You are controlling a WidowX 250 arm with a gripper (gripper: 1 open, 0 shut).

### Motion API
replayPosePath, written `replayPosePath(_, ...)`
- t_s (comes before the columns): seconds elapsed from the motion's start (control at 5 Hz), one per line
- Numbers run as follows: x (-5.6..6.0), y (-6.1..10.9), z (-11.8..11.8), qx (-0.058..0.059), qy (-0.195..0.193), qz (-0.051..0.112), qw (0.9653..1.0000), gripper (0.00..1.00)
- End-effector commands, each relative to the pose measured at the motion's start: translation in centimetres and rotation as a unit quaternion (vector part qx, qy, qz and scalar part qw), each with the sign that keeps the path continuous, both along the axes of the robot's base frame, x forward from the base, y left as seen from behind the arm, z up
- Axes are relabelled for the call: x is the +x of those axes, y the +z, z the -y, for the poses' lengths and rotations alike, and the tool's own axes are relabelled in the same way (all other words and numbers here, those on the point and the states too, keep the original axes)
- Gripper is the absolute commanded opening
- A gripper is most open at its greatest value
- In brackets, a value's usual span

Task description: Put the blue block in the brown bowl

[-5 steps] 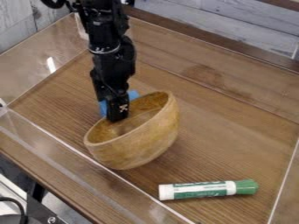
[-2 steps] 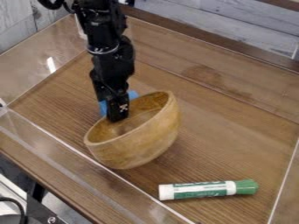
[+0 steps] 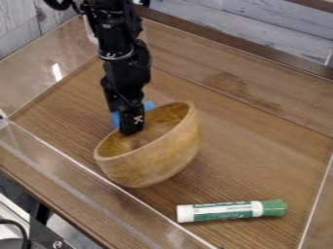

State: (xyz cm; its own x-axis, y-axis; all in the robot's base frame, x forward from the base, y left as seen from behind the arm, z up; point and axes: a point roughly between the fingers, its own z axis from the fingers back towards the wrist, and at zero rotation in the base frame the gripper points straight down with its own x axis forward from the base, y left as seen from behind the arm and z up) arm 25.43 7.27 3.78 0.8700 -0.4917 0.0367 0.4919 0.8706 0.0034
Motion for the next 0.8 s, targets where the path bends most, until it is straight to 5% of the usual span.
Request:
replayPosePath(0.0, 0.55, 0.21, 0.10, 0.006, -0.014, 0.004, 0.9999, 0.00)
replayPosePath(0.6, 1.03, 0.37, 0.22, 0.014, -0.029, 0.002, 0.9995, 0.00)
